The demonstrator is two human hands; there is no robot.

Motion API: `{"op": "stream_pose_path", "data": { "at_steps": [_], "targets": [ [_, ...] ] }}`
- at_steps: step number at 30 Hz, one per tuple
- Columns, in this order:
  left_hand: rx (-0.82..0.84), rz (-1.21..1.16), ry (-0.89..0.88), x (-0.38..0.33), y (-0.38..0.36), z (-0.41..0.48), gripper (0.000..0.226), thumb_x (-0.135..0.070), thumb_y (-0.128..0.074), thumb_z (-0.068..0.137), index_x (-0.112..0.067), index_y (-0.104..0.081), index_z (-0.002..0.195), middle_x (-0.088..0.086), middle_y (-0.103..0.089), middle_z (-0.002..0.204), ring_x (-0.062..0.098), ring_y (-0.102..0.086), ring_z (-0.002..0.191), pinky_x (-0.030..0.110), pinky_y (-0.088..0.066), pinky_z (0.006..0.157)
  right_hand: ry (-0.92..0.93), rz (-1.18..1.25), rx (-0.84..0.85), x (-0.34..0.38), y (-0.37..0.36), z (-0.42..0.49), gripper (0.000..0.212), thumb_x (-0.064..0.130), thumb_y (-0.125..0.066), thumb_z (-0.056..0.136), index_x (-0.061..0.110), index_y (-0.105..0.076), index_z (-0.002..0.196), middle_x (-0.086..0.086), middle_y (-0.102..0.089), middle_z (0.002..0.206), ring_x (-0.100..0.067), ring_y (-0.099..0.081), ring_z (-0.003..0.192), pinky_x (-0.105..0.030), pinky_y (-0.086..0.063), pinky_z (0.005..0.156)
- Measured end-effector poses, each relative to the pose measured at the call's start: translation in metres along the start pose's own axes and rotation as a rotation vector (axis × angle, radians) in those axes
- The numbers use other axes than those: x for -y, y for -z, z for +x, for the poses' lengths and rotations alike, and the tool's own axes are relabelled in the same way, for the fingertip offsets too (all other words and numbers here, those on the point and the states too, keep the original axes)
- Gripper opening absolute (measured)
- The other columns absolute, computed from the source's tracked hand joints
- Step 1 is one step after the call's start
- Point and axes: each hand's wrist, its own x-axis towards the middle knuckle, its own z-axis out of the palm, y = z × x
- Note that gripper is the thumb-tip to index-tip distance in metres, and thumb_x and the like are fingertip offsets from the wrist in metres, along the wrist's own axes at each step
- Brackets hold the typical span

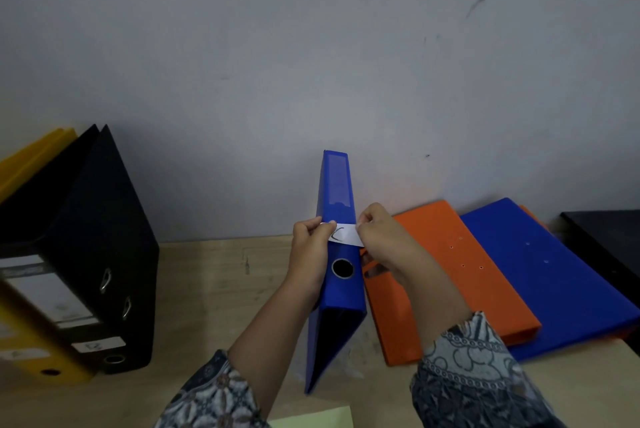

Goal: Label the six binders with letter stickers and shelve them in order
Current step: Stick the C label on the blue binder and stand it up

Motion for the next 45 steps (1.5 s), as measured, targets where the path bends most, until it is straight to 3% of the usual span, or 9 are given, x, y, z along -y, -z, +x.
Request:
{"op": "stream_pose_path", "data": {
  "at_steps": [6,17,19,23,29,33,35,41,45],
  "targets": [
    [-0.017,0.046,-0.015,-0.001,0.003,-0.001,0.023,-0.028,-0.05,0.096,-0.021,-0.042,0.117,0.009,-0.059,0.117,0.027,-0.065,0.095,0.032,-0.054,0.064,-0.001,0.01,0.006,0.001,-0.004,0.002,0.009,0.017,-0.03,0.094,0.017,-0.039,0.096,-0.01,-0.059,0.092,-0.026,-0.061,0.073,-0.046,-0.055,0.074],
    [-0.012,0.08,-0.036,0.0,0.004,-0.002,0.02,-0.032,-0.043,0.099,-0.021,-0.043,0.115,0.007,-0.062,0.106,0.017,-0.064,0.076,0.025,-0.051,0.053,-0.011,0.047,-0.01,-0.004,-0.006,0.004,0.013,0.02,-0.034,0.095,0.015,-0.042,0.103,-0.009,-0.061,0.097,-0.029,-0.064,0.088,-0.05,-0.055,0.081],
    [-0.002,0.041,-0.036,0.001,0.002,-0.003,0.019,-0.037,-0.041,0.099,-0.021,-0.044,0.108,0.009,-0.063,0.102,0.019,-0.064,0.075,0.028,-0.053,0.056,-0.017,0.072,-0.029,-0.004,-0.007,0.004,0.012,0.019,-0.035,0.094,0.016,-0.042,0.102,-0.008,-0.06,0.098,-0.028,-0.063,0.091,-0.048,-0.056,0.08],
    [0.011,-0.017,-0.066,0.002,-0.004,-0.004,0.024,-0.04,-0.036,0.1,-0.02,-0.046,0.09,0.011,-0.064,0.09,0.026,-0.063,0.079,0.044,-0.054,0.076,-0.045,0.112,-0.038,-0.002,-0.006,0.001,0.014,0.019,-0.034,0.096,0.014,-0.043,0.105,-0.009,-0.059,0.102,-0.025,-0.061,0.09,-0.039,-0.054,0.067],
    [0.013,-0.011,-0.07,0.004,-0.006,-0.005,0.022,-0.041,-0.039,0.099,-0.021,-0.046,0.093,0.012,-0.064,0.097,0.028,-0.065,0.083,0.046,-0.054,0.08,-0.052,0.149,-0.022,-0.003,-0.001,-0.003,0.015,0.016,-0.035,0.097,0.012,-0.043,0.108,-0.006,-0.057,0.096,-0.02,-0.059,0.082,-0.041,-0.054,0.072],
    [-0.004,0.047,-0.073,0.008,-0.005,-0.004,0.024,-0.031,-0.051,0.095,-0.022,-0.045,0.117,0.006,-0.059,0.117,0.025,-0.065,0.098,0.041,-0.055,0.081,-0.065,0.146,-0.045,-0.004,-0.001,-0.001,0.016,0.016,-0.034,0.097,0.011,-0.044,0.108,-0.009,-0.058,0.1,-0.024,-0.061,0.085,-0.045,-0.055,0.077],
    [-0.014,0.086,-0.077,0.011,-0.004,-0.001,0.025,-0.028,-0.052,0.095,-0.024,-0.045,0.119,0.004,-0.058,0.119,0.024,-0.064,0.099,0.042,-0.056,0.084,-0.069,0.152,-0.058,-0.006,-0.002,0.0,0.015,0.015,-0.035,0.096,0.011,-0.045,0.106,-0.01,-0.058,0.101,-0.026,-0.061,0.088,-0.048,-0.055,0.08],
    [-0.118,0.192,-0.173,0.014,-0.002,0.001,0.011,-0.03,-0.053,0.095,-0.024,-0.044,0.093,0.001,-0.061,0.094,0.017,-0.065,0.08,0.032,-0.055,0.066,-0.06,0.173,-0.109,-0.012,-0.006,0.004,0.01,0.016,-0.036,0.094,0.017,-0.046,0.092,-0.008,-0.059,0.1,-0.029,-0.061,0.094,-0.047,-0.055,0.08],
    [-0.164,0.327,-0.204,0.012,-0.002,0.004,0.018,-0.036,-0.048,0.096,-0.022,-0.044,0.086,-0.001,-0.061,0.087,0.019,-0.064,0.08,0.041,-0.057,0.075,-0.044,0.183,-0.134,-0.016,-0.008,0.007,0.01,0.017,-0.037,0.094,0.018,-0.046,0.088,-0.011,-0.06,0.102,-0.026,-0.059,0.087,-0.043,-0.054,0.075]
  ]
}}
